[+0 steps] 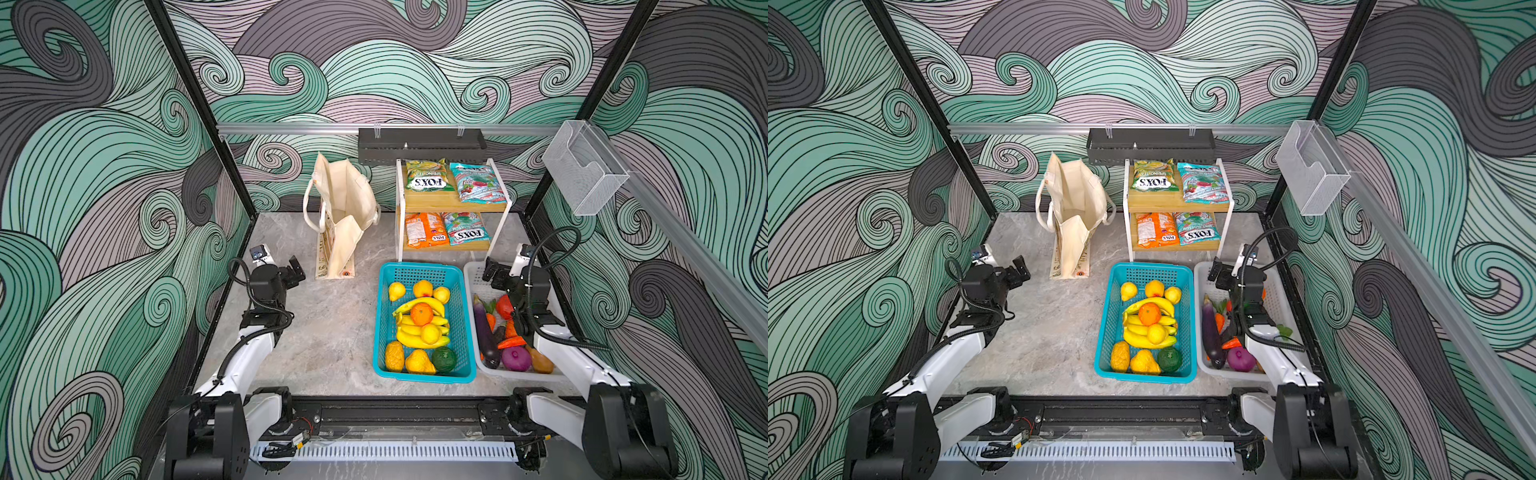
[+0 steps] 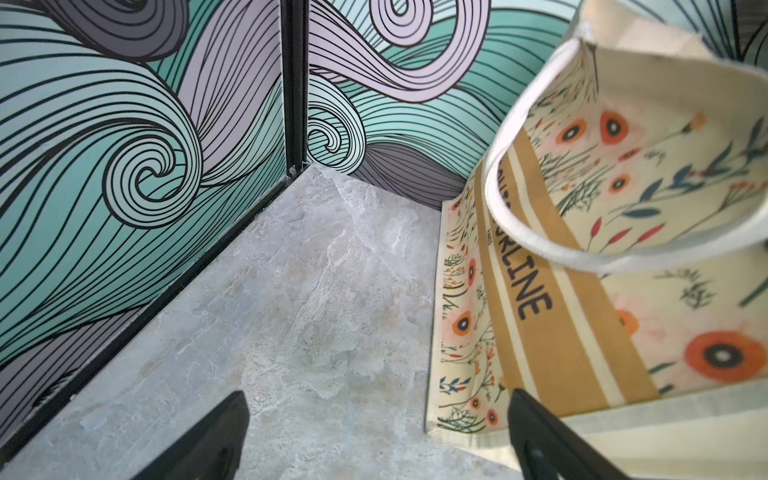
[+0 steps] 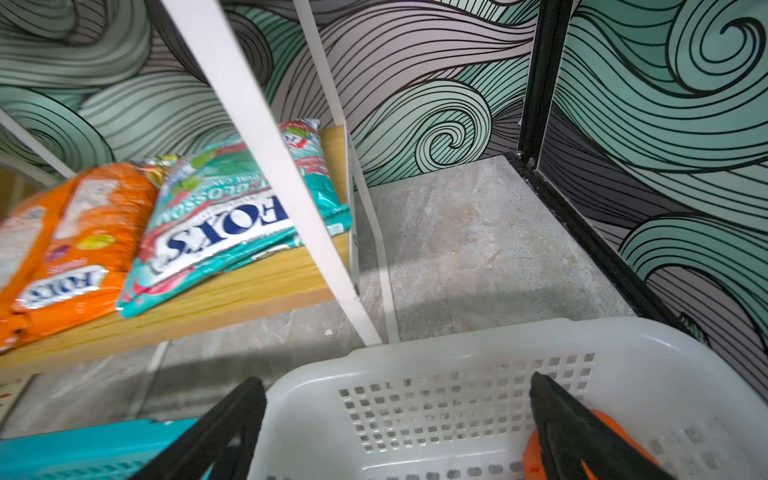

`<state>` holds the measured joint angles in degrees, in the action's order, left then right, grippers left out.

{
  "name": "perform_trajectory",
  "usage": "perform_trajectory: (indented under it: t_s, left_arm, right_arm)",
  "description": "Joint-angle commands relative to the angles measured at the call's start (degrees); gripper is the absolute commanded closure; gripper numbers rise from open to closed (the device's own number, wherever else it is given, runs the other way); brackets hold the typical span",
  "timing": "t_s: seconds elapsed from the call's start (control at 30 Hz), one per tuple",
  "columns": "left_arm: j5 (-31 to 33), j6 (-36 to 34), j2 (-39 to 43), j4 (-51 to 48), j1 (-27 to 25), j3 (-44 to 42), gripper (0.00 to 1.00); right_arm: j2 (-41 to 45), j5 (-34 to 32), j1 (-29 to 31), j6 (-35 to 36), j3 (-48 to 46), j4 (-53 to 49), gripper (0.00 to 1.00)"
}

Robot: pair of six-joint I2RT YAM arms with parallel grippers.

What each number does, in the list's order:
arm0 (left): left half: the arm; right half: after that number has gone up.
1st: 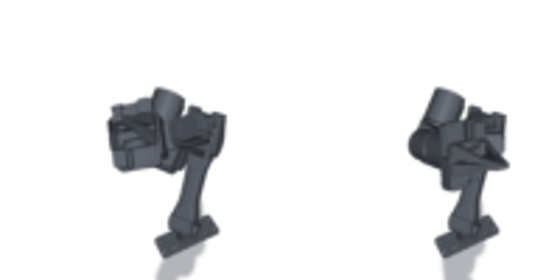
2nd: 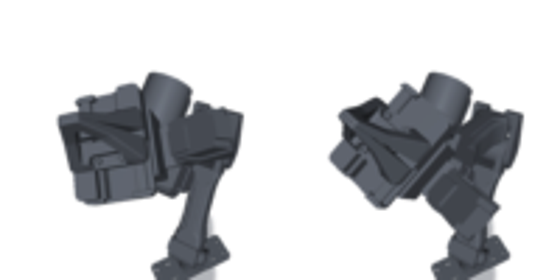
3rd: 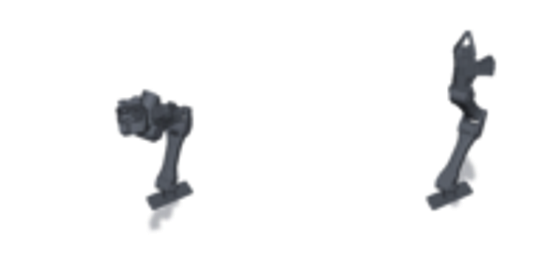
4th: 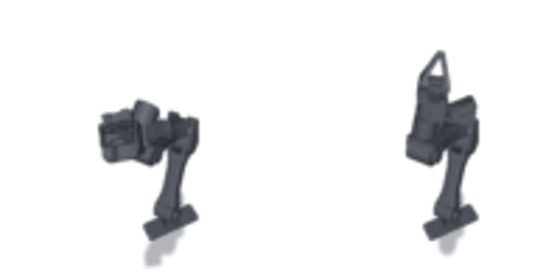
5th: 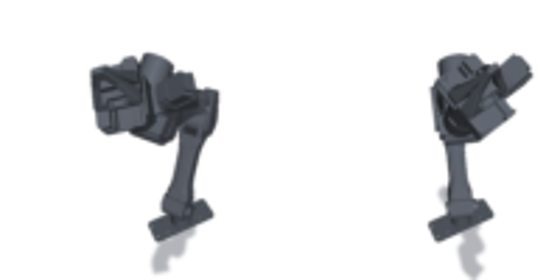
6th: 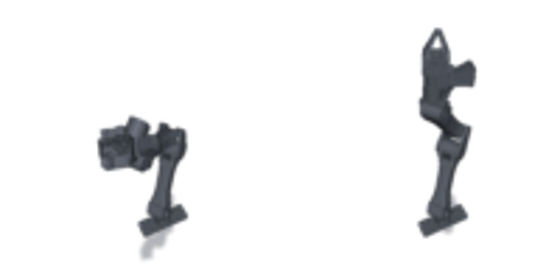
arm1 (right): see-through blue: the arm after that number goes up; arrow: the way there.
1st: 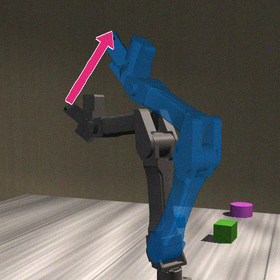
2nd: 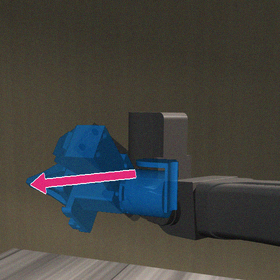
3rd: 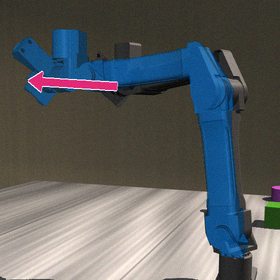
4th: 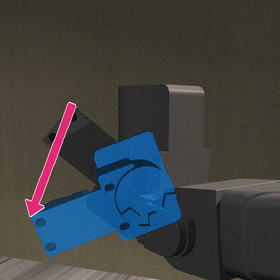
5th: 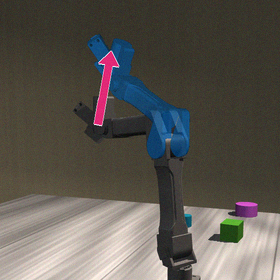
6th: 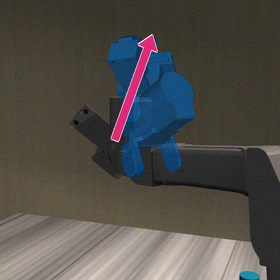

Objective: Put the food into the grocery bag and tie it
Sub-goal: 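Reach the left gripper to the cream tote bag while the right gripper rises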

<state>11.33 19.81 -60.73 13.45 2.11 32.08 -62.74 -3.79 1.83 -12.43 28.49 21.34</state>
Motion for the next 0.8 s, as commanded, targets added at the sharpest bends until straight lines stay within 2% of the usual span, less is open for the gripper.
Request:
perform_trajectory:
  t_s: [0.0,0.07,0.1,0.17,0.23,0.37,0.5,0.67,0.77]
  left_arm:
    - [-4.7,12.3,3.0,-13.3,-0.2,5.4,0.01]
    - [-10.0,16.7,4.5,-12.6,-0.3,6.4,0.01]
    - [-14.4,16.4,5.1,-11.5,-0.3,6.9,0.01]
    - [-18.8,16.8,6.3,-13.7,-0.4,9.4,0.01]
    - [-20.0,16.4,7.3,-18.9,-0.7,13.0,0.02]
    - [-22.8,12.6,7.3,-24.2,-2.3,18.8,0.01]
    - [-20.2,5.5,4.5,-32.9,-8.1,27.4,0.01]
    - [-18.8,1.5,-0.4,-37.1,-14.3,35.0,0.01]
    - [-15.4,-3.1,-4.4,-41.5,-18.9,41.3,0.01]
  right_arm:
    - [4.0,10.0,-0.2,-6.2,1.5,-9.1,0.01]
    - [5.9,14.8,-0.3,-5.8,3.0,-11.4,0.01]
    - [6.6,17.2,-0.2,-5.9,3.9,-12.8,0.01]
    - [7.7,23.5,-0.3,-5.5,5.3,-14.7,0.01]
    - [8.1,29.3,-0.3,-5.3,6.4,-15.5,0.01]
    - [7.8,33.8,-0.3,-5.2,9.8,-19.6,0.01]
    - [7.0,36.9,-0.3,-5.0,12.9,-22.6,0.01]
    - [6.0,39.9,-0.1,-7.6,16.5,-26.3,0.03]
    - [5.4,43.9,0.1,-8.7,18.1,-27.2,0.03]
